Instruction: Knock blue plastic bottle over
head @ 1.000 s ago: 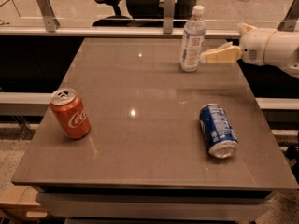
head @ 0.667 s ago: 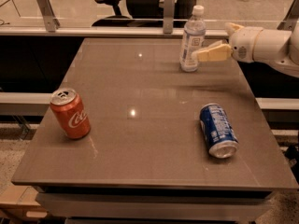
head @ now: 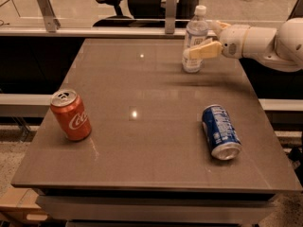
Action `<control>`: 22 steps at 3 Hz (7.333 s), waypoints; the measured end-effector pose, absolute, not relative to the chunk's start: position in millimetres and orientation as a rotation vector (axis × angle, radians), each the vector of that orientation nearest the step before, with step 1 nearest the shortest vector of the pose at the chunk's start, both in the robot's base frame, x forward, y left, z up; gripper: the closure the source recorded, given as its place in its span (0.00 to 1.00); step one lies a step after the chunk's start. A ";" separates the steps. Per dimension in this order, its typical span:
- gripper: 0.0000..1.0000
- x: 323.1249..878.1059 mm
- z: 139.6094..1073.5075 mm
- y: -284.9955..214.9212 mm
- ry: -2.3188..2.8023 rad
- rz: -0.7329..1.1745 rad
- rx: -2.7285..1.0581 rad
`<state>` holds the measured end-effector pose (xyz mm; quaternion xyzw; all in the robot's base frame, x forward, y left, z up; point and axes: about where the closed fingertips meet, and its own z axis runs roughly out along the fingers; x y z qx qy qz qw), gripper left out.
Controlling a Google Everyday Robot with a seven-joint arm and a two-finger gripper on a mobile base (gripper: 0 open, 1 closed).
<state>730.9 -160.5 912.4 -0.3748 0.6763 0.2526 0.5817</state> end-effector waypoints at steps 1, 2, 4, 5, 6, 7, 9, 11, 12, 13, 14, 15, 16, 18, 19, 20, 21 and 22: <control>0.00 737.1 907.5 -152.4 1.507 0.670 -0.860; 0.00 739.2 900.7 -147.6 1.449 0.729 -0.835; 0.41 739.5 897.5 -148.7 1.420 0.762 -0.831; 0.64 739.7 897.7 -150.3 1.418 0.763 -0.833; 0.88 738.6 899.5 -151.7 1.459 0.731 -0.864; 1.00 732.5 904.8 -164.4 1.523 0.667 -0.901; 1.00 717.9 917.2 -185.8 1.664 0.541 -0.993; 1.00 708.0 942.0 -221.4 1.837 0.344 -1.079; 1.00 710.1 946.8 -230.0 1.909 0.270 -1.125; 1.00 717.1 943.7 -227.6 1.971 0.218 -1.192; 1.00 723.2 934.3 -214.6 2.011 0.199 -1.278; 1.00 724.9 922.0 -199.5 2.039 0.210 -1.350; 1.00 723.9 896.1 -186.2 2.103 0.215 -1.434; 1.00 721.6 860.3 -185.4 2.208 0.212 -1.496; 1.00 720.5 851.8 -188.5 2.265 0.143 -1.533; 1.00 720.0 841.8 -191.8 2.331 0.027 -1.598; 1.00 718.7 835.2 -192.8 2.373 -0.054 -1.647; 1.00 719.2 830.7 -193.2 2.396 -0.116 -1.692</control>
Offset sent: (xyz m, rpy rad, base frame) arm 0.0096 0.0098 -0.0194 0.2289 -0.0679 0.1005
